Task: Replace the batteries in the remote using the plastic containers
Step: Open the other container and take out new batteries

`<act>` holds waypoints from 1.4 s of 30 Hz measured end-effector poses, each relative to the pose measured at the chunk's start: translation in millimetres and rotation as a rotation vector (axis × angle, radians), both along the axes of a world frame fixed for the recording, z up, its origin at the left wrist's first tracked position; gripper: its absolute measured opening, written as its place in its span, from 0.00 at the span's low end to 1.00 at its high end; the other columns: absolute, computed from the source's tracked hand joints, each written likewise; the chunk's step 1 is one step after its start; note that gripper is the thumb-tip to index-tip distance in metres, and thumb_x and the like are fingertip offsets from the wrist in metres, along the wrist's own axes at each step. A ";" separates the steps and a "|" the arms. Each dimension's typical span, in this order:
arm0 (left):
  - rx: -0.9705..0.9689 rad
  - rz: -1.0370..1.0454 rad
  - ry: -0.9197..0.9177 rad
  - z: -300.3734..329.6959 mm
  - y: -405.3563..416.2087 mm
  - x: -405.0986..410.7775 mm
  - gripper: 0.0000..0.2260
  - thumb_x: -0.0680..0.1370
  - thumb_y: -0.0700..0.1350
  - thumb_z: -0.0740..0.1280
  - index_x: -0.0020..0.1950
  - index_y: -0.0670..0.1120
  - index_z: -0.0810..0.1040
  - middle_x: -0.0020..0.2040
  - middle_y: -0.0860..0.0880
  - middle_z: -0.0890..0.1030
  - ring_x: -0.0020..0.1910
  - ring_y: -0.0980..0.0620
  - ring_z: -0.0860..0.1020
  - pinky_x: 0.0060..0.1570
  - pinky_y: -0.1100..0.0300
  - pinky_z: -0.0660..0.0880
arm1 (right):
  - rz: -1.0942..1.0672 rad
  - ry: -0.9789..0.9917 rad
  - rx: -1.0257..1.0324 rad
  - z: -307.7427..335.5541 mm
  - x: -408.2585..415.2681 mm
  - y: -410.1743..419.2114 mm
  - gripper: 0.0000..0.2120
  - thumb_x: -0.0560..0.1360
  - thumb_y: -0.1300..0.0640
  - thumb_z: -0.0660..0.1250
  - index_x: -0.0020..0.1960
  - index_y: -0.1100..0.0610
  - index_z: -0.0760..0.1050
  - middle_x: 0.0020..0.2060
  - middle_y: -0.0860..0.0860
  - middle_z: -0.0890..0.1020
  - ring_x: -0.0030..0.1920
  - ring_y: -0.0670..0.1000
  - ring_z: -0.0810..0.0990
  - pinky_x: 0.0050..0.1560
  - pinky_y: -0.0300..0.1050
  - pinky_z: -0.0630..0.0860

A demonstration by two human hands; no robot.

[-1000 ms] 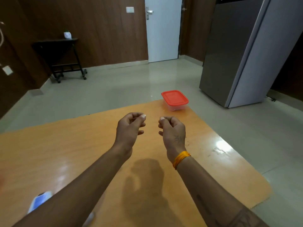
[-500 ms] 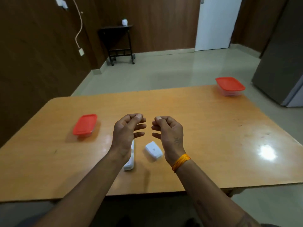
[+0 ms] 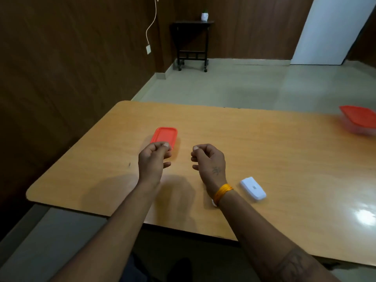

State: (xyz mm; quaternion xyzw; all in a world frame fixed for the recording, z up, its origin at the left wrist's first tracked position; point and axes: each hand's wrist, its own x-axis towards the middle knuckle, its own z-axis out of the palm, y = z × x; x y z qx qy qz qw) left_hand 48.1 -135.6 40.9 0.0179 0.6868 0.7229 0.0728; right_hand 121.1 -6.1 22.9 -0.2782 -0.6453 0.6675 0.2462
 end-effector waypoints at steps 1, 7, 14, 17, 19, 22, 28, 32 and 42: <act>-0.013 0.026 -0.007 -2.7 -2.7 -7.1 0.05 0.81 0.43 0.69 0.53 0.46 0.84 0.52 0.45 0.87 0.49 0.50 0.84 0.46 0.51 0.80 | 0.007 -0.015 0.023 -2.9 -8.6 -2.9 0.06 0.77 0.51 0.69 0.48 0.52 0.84 0.41 0.48 0.87 0.45 0.52 0.86 0.50 0.58 0.85; -0.080 0.117 -0.055 -13.7 -2.1 -41.7 0.16 0.75 0.48 0.71 0.63 0.49 0.83 0.57 0.50 0.86 0.56 0.48 0.85 0.60 0.45 0.83 | 0.063 -0.116 0.201 -11.5 -56.0 -9.3 0.11 0.78 0.57 0.71 0.59 0.53 0.83 0.47 0.48 0.85 0.49 0.51 0.83 0.50 0.46 0.82; -0.162 0.097 -0.091 -18.7 3.8 -66.8 0.31 0.73 0.51 0.69 0.77 0.47 0.73 0.74 0.45 0.77 0.70 0.44 0.78 0.69 0.43 0.77 | 0.248 -0.272 0.558 -21.5 -91.7 -7.7 0.24 0.74 0.63 0.68 0.69 0.50 0.79 0.59 0.54 0.83 0.58 0.55 0.83 0.61 0.50 0.80; -0.168 0.047 -0.146 -24.1 1.8 -71.9 0.11 0.74 0.50 0.68 0.55 0.54 0.82 0.59 0.46 0.83 0.63 0.40 0.81 0.67 0.38 0.78 | 0.260 -0.268 0.609 -24.5 -101.8 -8.8 0.20 0.72 0.63 0.68 0.62 0.51 0.83 0.57 0.54 0.85 0.53 0.54 0.84 0.59 0.48 0.80; -0.151 0.046 -0.146 -26.0 1.4 -73.2 0.04 0.74 0.49 0.68 0.48 0.55 0.80 0.52 0.48 0.83 0.60 0.40 0.82 0.67 0.39 0.78 | 0.257 -0.246 0.629 -26.6 -104.2 -9.0 0.17 0.72 0.64 0.69 0.58 0.52 0.84 0.53 0.53 0.85 0.49 0.52 0.83 0.57 0.47 0.80; -0.101 0.043 -0.154 -22.4 -3.8 -72.4 0.24 0.75 0.47 0.68 0.72 0.47 0.77 0.61 0.48 0.82 0.62 0.44 0.80 0.65 0.46 0.78 | 0.252 -0.180 0.697 -30.6 -102.7 -8.2 0.14 0.73 0.64 0.71 0.57 0.54 0.83 0.49 0.54 0.83 0.45 0.50 0.79 0.53 0.47 0.78; -0.266 -0.118 0.016 -14.4 -17.0 -66.3 0.37 0.72 0.45 0.77 0.80 0.52 0.68 0.73 0.50 0.76 0.70 0.46 0.75 0.65 0.49 0.78 | 0.103 0.006 0.856 -20.6 -86.7 -12.7 0.08 0.80 0.56 0.72 0.58 0.55 0.80 0.48 0.54 0.86 0.46 0.54 0.83 0.47 0.48 0.80; -0.435 -0.158 0.256 -15.8 -16.2 -57.7 0.43 0.73 0.48 0.81 0.83 0.48 0.62 0.79 0.46 0.71 0.77 0.45 0.70 0.70 0.50 0.73 | 0.077 0.041 0.904 -4.3 -70.6 -15.9 0.09 0.81 0.56 0.71 0.60 0.56 0.80 0.52 0.54 0.87 0.50 0.55 0.85 0.50 0.49 0.84; -0.342 -0.116 0.379 -12.6 -41.1 -26.1 0.39 0.70 0.53 0.83 0.74 0.46 0.68 0.71 0.46 0.78 0.65 0.49 0.79 0.54 0.65 0.79 | 0.098 0.092 1.140 10.5 -29.0 -26.8 0.12 0.80 0.47 0.70 0.59 0.54 0.82 0.50 0.52 0.81 0.50 0.53 0.79 0.43 0.50 0.80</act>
